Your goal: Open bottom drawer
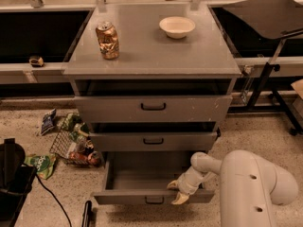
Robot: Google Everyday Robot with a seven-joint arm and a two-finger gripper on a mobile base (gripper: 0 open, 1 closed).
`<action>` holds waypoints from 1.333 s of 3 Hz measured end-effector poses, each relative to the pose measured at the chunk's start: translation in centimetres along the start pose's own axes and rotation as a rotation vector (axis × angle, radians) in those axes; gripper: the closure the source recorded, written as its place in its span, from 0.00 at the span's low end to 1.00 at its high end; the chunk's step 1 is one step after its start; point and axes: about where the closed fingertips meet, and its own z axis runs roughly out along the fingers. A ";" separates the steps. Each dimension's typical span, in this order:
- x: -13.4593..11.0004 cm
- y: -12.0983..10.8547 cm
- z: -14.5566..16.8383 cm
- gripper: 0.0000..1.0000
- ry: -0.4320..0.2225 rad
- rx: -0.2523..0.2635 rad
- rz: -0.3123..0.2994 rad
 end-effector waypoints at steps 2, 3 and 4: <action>-1.3 2.1 -1.3 0.85 0.043 0.011 0.001; -2.0 2.6 -3.0 0.62 0.056 0.052 -0.013; -2.6 3.1 -5.1 0.38 0.078 0.097 -0.026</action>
Offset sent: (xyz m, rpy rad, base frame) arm -0.0218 -0.0122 0.0526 -0.0546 -0.0868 -0.0266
